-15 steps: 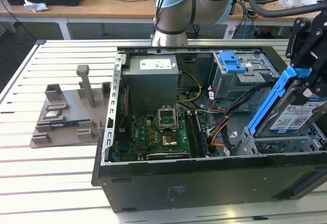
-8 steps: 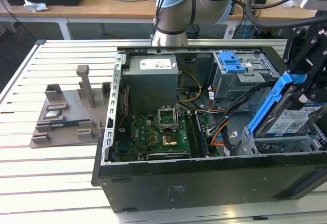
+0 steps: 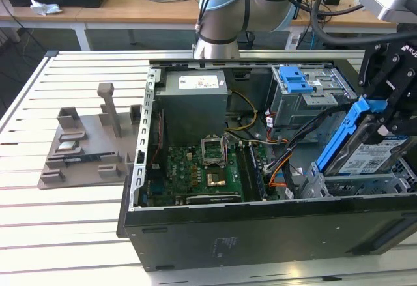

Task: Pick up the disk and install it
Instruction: 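Insert the disk into the insertion slot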

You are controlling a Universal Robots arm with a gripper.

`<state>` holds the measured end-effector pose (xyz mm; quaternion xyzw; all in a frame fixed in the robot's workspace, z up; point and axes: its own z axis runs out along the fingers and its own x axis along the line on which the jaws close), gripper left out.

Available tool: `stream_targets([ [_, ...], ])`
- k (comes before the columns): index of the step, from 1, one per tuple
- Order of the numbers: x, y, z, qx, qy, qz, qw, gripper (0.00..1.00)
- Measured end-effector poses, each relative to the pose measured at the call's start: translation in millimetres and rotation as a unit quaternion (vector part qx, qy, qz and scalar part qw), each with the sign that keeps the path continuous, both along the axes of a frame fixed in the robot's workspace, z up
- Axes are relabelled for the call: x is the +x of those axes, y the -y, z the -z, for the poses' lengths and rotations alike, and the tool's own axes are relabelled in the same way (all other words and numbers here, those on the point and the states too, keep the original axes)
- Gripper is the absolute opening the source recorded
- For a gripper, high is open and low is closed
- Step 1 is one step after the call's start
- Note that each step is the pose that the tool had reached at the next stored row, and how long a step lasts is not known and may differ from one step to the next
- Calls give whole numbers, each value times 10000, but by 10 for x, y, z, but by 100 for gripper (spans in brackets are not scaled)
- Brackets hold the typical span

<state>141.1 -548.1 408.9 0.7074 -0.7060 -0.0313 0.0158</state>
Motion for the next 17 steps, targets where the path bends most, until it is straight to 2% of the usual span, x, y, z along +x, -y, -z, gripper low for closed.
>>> stream_targets([
  [3, 0, -1, 1, 0, 0, 0, 10000, 38],
  [4, 0, -1, 2, 0, 0, 0, 10000, 44],
  [9, 0, 0, 3, -1, 0, 0, 10000, 43],
  [10, 0, 0, 3, -1, 0, 0, 10000, 36],
  [11, 0, -1, 4, -1, 0, 0, 10000, 24],
  [12, 0, -1, 4, -1, 0, 0, 10000, 24],
  [14, 0, -1, 4, -1, 0, 0, 10000, 12],
  [17, 0, 0, 5, -2, 0, 0, 10000, 11],
])
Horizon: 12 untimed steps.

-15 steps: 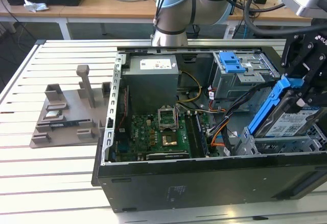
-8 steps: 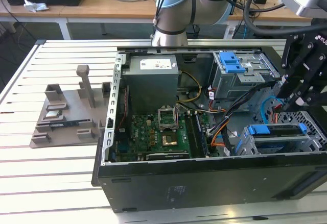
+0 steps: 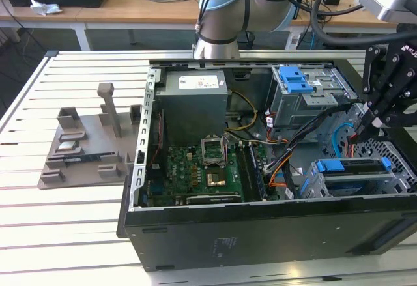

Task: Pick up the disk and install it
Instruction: 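Insert the disk into the insertion slot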

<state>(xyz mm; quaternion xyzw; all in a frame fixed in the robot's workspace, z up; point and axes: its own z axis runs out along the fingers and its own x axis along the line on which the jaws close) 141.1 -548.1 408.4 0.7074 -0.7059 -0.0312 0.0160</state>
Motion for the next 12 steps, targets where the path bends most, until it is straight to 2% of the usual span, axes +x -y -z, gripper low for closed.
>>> stream_targets([
  [6, 13, -2, 4, 1, 0, 1, 10000, 11],
  [12, 197, -49, 24, -5, -4, 0, 10000, 11],
])
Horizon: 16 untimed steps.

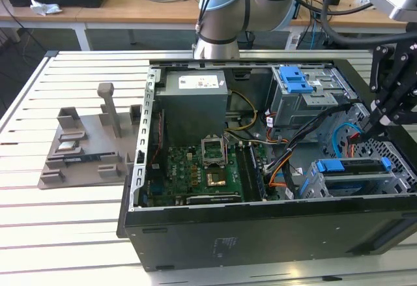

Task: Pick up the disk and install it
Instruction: 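Insert the disk into the insertion slot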

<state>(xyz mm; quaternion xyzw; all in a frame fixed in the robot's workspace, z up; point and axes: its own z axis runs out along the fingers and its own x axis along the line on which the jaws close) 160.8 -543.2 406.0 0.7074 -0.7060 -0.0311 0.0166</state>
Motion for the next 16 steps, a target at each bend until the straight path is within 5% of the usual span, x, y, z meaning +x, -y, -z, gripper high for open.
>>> stream_targets([
  [7, 183, -12, 135, -47, -3, 0, 10000, 11],
  [16, 319, -22, 166, -47, -3, 0, 10000, 11],
])
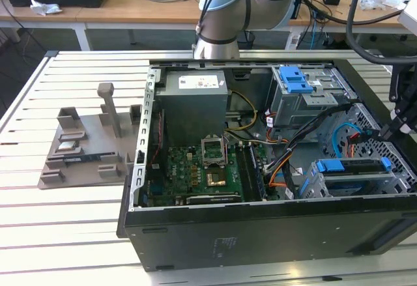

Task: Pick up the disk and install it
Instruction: 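Insert the disk into the insertion slot, then insert the first disk wire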

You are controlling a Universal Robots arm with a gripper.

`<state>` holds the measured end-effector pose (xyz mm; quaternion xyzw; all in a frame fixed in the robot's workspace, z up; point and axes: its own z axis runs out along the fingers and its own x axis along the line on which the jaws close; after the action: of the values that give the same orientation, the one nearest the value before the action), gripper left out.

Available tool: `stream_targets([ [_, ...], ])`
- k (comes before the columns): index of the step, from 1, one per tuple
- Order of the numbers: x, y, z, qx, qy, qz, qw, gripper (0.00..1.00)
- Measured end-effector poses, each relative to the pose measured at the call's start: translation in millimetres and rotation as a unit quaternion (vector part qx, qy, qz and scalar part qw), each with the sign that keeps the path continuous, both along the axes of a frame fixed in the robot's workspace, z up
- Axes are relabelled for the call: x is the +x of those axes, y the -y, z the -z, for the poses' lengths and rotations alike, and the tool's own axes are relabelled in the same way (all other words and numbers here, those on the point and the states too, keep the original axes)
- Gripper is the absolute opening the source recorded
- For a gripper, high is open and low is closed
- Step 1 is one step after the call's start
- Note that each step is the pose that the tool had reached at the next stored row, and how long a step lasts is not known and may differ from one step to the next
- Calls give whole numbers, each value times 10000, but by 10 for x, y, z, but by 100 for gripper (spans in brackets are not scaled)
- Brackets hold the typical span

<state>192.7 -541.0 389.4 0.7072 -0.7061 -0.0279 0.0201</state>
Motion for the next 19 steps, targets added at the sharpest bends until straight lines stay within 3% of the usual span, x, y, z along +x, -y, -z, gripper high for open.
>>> stream_targets([
  [12, 2, 0, 0, 1, 0, -1, 10000, 11],
  [14, 3, 0, 0, 0, 0, -1, 10000, 24],
  [16, 3, 0, 0, 0, 0, -1, 10000, 24],
  [18, 3, 0, 0, 0, 0, -1, 10000, 36],
  [19, 3, 0, 1, -3, 0, -1, 10000, 36],
])
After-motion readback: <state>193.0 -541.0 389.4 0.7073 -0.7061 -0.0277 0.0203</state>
